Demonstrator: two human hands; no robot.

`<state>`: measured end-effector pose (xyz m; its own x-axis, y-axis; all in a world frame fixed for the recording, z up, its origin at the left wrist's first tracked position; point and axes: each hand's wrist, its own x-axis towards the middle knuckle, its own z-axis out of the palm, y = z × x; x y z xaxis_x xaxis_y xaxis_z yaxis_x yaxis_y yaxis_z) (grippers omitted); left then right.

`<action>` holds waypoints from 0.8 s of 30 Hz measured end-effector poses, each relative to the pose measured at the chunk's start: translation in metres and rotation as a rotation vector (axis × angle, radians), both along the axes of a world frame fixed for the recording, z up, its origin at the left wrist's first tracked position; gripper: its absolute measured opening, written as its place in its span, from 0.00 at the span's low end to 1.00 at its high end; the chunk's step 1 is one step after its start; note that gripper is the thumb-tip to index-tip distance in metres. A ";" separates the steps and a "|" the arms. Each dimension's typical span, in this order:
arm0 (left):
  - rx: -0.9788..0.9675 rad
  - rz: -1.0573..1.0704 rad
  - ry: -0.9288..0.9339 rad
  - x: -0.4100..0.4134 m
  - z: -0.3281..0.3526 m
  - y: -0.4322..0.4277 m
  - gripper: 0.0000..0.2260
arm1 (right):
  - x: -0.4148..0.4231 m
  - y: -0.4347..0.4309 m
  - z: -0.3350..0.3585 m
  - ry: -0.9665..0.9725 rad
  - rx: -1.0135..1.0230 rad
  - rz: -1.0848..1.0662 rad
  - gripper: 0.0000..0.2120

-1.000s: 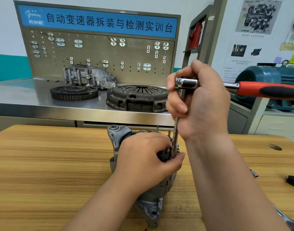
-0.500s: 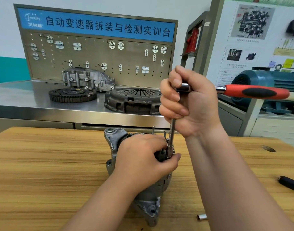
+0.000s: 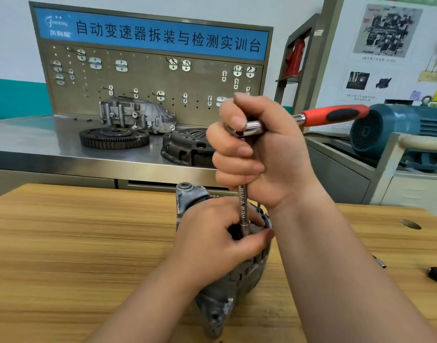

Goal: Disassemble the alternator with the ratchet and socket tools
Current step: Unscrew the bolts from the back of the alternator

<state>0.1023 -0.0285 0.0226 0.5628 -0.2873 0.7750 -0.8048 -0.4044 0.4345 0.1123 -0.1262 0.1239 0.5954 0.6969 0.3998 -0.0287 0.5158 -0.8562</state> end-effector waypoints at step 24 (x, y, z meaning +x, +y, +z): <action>0.019 -0.273 0.272 0.004 0.007 0.011 0.23 | -0.034 -0.012 -0.035 -0.285 0.209 -0.909 0.10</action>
